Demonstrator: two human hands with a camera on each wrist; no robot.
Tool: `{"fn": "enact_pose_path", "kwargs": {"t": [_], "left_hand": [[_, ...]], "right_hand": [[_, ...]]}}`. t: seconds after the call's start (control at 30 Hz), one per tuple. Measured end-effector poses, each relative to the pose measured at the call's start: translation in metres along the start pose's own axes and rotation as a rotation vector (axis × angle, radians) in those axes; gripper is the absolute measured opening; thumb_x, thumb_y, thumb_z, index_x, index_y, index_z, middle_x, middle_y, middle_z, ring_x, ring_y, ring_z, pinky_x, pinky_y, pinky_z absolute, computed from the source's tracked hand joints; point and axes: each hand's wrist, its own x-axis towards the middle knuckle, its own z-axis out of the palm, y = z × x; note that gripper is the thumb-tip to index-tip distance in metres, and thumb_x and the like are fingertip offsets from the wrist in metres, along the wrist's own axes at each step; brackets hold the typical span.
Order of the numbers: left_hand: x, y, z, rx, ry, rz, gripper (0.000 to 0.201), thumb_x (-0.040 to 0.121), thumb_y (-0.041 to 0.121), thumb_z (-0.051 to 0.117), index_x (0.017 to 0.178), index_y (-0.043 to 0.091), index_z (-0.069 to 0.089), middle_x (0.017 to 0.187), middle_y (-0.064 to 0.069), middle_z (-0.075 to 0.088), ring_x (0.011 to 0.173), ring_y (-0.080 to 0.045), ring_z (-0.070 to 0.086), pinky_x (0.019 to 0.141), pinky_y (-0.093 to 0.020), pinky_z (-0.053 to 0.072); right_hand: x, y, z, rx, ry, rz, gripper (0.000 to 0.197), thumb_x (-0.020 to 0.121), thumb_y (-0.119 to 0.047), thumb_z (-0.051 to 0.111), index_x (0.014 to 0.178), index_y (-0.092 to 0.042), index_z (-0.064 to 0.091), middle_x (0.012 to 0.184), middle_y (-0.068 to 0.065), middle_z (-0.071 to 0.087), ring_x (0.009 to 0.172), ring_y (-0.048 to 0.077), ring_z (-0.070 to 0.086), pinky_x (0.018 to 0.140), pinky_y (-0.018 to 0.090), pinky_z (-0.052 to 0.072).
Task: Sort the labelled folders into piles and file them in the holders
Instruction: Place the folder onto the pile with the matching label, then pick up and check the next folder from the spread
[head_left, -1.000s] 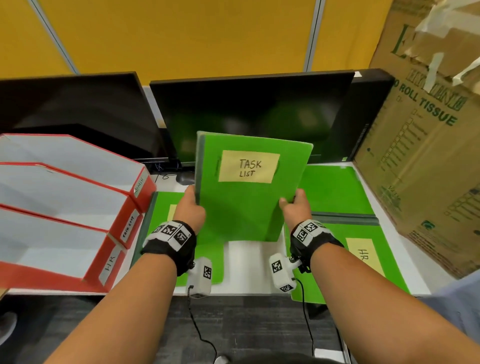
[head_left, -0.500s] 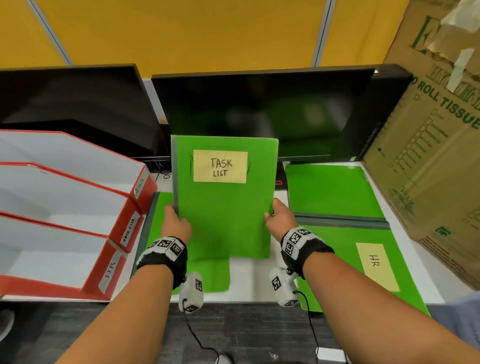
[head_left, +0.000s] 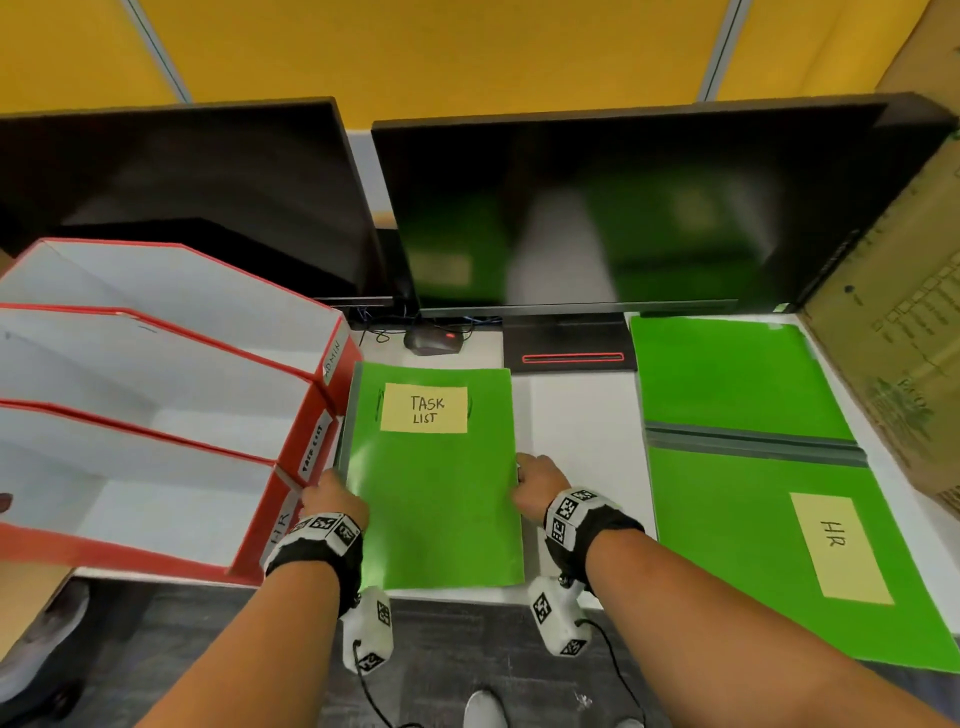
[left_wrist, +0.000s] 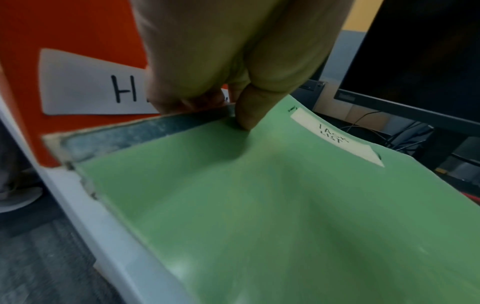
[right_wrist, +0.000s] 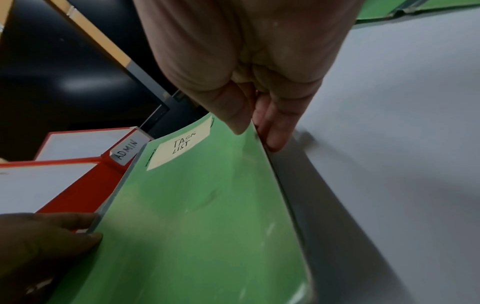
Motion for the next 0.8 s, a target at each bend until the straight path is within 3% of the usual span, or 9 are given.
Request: {"fn": "enact_pose_path", "kwargs": {"t": [0.13, 0.3, 0.43, 0.53, 0.67, 0.8], "left_hand": [[0.007, -0.002, -0.003, 0.08, 0.012, -0.003, 0.054, 0.088, 0.007, 0.042, 0.14, 0.019, 0.035, 0.135, -0.021, 0.04, 0.122, -0.042, 0.045, 0.104, -0.047, 0.039], [0.008, 0.004, 0.0, 0.065, 0.061, -0.014, 0.061, 0.085, 0.005, 0.045, 0.142, 0.022, 0.033, 0.14, -0.018, 0.031, 0.126, -0.042, 0.036, 0.107, -0.049, 0.033], [-0.002, 0.02, 0.002, 0.062, 0.092, 0.05, 0.068, 0.081, 0.001, 0.049, 0.142, 0.025, 0.031, 0.143, -0.016, 0.029, 0.129, -0.04, 0.03, 0.107, -0.053, 0.032], [-0.01, 0.038, 0.008, 0.05, 0.054, 0.149, 0.066, 0.082, 0.003, 0.05, 0.142, 0.026, 0.034, 0.143, -0.015, 0.035, 0.13, -0.038, 0.033, 0.105, -0.05, 0.035], [-0.02, 0.064, 0.026, -0.031, -0.017, 0.301, 0.057, 0.082, 0.005, 0.054, 0.135, 0.025, 0.046, 0.133, -0.012, 0.049, 0.117, -0.033, 0.051, 0.099, -0.042, 0.045], [-0.04, 0.093, 0.048, -0.123, -0.123, 0.449, 0.049, 0.085, 0.003, 0.057, 0.132, 0.013, 0.051, 0.13, -0.016, 0.055, 0.113, -0.03, 0.057, 0.095, -0.036, 0.049]], "right_hand": [[0.007, 0.001, 0.009, -0.003, -0.025, 0.032, 0.01, 0.08, -0.007, 0.048, 0.082, -0.017, 0.051, 0.101, 0.018, 0.056, 0.078, 0.023, 0.051, 0.056, 0.022, 0.037], [0.026, 0.012, 0.024, 0.024, -0.033, 0.006, 0.032, 0.074, -0.022, 0.048, 0.103, -0.012, 0.057, 0.105, 0.019, 0.057, 0.087, 0.03, 0.062, 0.077, 0.035, 0.054], [0.0, -0.002, 0.009, -0.015, 0.042, -0.003, 0.038, 0.083, -0.014, 0.052, 0.121, -0.01, 0.054, 0.121, 0.016, 0.045, 0.106, 0.033, 0.055, 0.094, 0.032, 0.048], [-0.007, 0.009, -0.001, 0.004, 0.114, -0.005, 0.048, 0.088, -0.011, 0.051, 0.136, -0.01, 0.045, 0.136, 0.016, 0.036, 0.121, 0.033, 0.049, 0.104, 0.028, 0.037], [-0.016, 0.031, -0.022, 0.023, 0.196, 0.012, 0.048, 0.09, -0.009, 0.047, 0.137, -0.016, 0.046, 0.138, 0.014, 0.037, 0.123, 0.03, 0.048, 0.103, 0.027, 0.038], [-0.028, 0.06, -0.049, 0.039, 0.247, 0.04, 0.045, 0.088, -0.008, 0.049, 0.132, -0.017, 0.051, 0.133, 0.013, 0.042, 0.118, 0.029, 0.051, 0.1, 0.027, 0.041]]}}
